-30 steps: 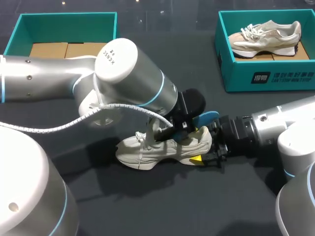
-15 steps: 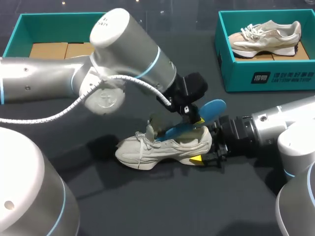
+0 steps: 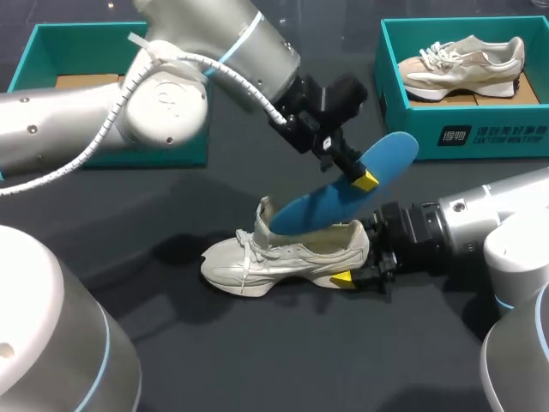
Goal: Take the shoe out of the shoebox, open the shoe tongue, remove and reinsert the insole, then place the shoe into the shoebox
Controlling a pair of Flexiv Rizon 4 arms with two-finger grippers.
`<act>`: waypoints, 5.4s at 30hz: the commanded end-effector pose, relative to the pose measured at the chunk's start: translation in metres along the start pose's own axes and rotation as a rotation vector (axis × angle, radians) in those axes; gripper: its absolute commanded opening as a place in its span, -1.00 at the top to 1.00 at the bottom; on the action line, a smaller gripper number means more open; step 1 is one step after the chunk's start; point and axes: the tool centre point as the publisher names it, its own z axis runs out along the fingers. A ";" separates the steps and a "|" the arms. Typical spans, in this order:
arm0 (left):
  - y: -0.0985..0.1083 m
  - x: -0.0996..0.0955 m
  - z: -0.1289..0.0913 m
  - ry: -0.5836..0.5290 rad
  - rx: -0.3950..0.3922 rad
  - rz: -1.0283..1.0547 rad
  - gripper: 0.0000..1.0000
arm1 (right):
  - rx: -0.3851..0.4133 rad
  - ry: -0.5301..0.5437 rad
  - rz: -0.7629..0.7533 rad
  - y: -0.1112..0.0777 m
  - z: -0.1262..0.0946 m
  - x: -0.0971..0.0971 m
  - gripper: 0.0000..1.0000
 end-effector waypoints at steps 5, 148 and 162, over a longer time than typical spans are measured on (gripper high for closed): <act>0.005 0.002 -0.015 0.001 0.000 0.002 1.00 | 0.002 -0.002 0.000 -0.001 0.001 0.001 1.00; -0.052 0.173 -0.217 0.010 0.783 -0.278 1.00 | 0.075 0.003 0.002 -0.001 -0.018 0.008 -1.00; -0.052 0.173 -0.217 0.010 0.783 -0.278 1.00 | 0.309 0.014 0.083 0.007 -0.048 0.021 -1.00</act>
